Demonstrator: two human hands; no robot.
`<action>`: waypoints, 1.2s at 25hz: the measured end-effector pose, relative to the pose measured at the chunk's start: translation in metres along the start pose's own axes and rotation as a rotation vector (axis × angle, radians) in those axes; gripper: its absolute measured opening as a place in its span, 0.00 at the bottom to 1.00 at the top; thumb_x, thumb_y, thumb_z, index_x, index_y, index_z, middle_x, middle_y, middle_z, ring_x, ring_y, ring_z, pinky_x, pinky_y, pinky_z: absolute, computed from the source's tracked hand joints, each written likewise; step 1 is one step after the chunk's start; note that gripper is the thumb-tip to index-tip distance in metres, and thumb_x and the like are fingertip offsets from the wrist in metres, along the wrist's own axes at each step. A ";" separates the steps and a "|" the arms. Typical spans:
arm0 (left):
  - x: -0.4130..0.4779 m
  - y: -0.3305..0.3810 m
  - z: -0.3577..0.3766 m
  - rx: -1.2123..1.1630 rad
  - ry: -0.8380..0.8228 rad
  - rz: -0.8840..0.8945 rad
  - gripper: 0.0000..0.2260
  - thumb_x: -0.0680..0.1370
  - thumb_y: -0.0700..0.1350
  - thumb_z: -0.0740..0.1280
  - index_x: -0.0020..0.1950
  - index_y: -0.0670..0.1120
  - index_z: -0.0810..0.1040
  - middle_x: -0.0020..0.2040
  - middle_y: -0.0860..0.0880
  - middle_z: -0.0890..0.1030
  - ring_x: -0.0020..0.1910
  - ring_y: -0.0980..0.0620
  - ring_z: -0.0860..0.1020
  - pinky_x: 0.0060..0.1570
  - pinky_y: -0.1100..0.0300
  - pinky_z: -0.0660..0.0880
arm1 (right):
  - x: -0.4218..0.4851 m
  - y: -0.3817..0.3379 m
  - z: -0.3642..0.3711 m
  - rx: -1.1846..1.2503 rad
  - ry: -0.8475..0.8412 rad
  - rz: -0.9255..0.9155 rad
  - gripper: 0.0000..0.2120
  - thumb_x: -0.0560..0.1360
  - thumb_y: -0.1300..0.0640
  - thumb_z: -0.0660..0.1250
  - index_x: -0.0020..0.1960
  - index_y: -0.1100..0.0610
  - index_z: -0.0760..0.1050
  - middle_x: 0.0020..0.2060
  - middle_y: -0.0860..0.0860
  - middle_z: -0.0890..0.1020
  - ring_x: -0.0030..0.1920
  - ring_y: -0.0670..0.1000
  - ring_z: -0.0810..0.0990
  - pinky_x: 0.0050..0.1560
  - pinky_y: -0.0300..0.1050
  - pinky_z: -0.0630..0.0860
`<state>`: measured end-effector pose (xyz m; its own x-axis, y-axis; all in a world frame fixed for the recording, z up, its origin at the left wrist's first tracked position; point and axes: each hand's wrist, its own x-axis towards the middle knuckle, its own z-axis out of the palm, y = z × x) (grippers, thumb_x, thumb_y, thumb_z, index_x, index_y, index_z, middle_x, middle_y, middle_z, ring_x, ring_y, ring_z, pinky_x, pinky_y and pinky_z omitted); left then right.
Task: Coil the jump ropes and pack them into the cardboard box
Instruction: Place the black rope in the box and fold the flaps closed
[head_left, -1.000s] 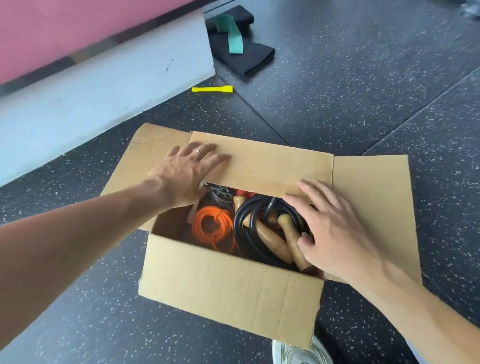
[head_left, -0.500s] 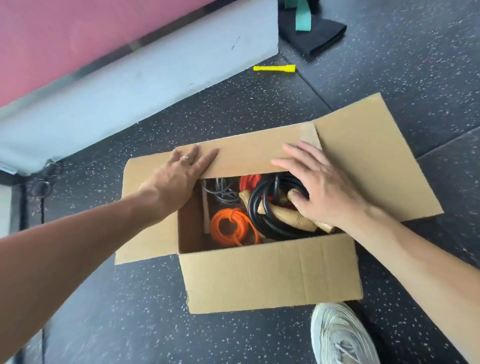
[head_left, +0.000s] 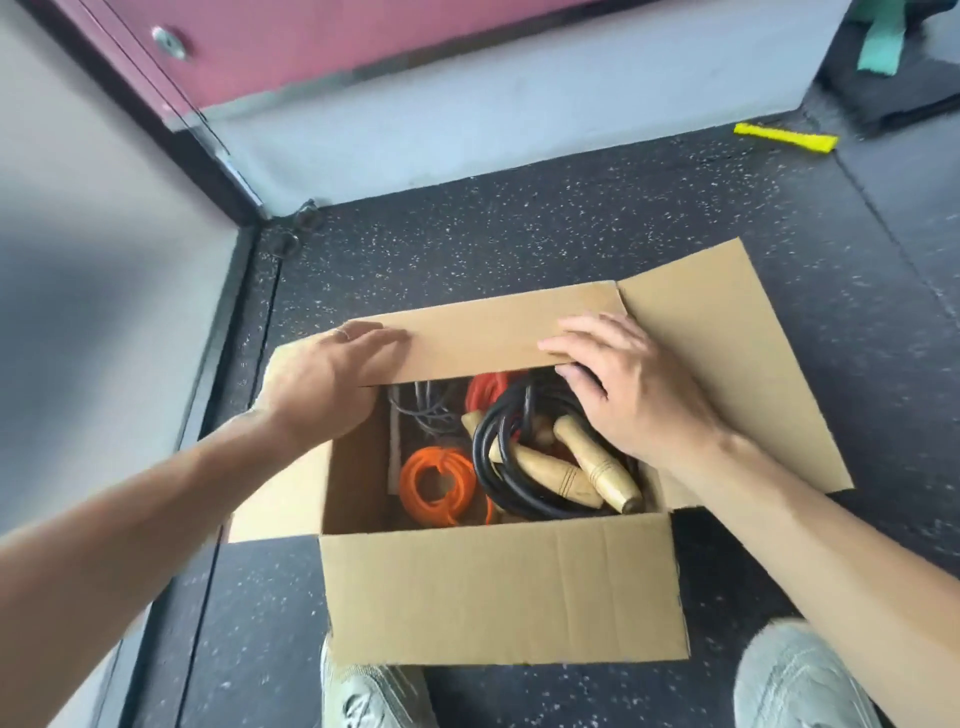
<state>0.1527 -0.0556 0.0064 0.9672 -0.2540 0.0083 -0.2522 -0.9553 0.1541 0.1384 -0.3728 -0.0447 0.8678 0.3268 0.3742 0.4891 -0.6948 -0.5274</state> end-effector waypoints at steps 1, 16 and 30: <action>0.003 -0.004 0.001 -0.167 0.119 -0.108 0.28 0.73 0.39 0.73 0.71 0.56 0.74 0.68 0.48 0.77 0.61 0.47 0.80 0.60 0.69 0.71 | 0.008 0.002 -0.005 0.020 0.066 -0.001 0.10 0.77 0.59 0.68 0.58 0.56 0.82 0.56 0.54 0.82 0.57 0.57 0.80 0.62 0.53 0.76; -0.053 -0.053 -0.014 -0.480 0.000 -0.985 0.42 0.56 0.76 0.73 0.66 0.63 0.67 0.58 0.43 0.81 0.54 0.42 0.81 0.55 0.45 0.79 | 0.129 0.022 -0.022 -0.336 -0.383 0.839 0.40 0.75 0.28 0.58 0.81 0.45 0.54 0.72 0.60 0.72 0.71 0.64 0.70 0.71 0.62 0.67; -0.064 0.005 -0.009 -0.301 -0.276 -0.229 0.38 0.72 0.28 0.64 0.73 0.62 0.70 0.75 0.64 0.64 0.68 0.55 0.70 0.60 0.80 0.55 | 0.124 -0.054 -0.106 0.431 -0.592 0.907 0.11 0.80 0.49 0.67 0.60 0.52 0.75 0.50 0.63 0.86 0.50 0.58 0.87 0.59 0.55 0.78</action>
<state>0.0901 -0.0428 0.0160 0.9420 -0.1117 -0.3164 0.0265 -0.9153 0.4018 0.2098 -0.3622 0.1109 0.7641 0.1487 -0.6277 -0.4417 -0.5886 -0.6771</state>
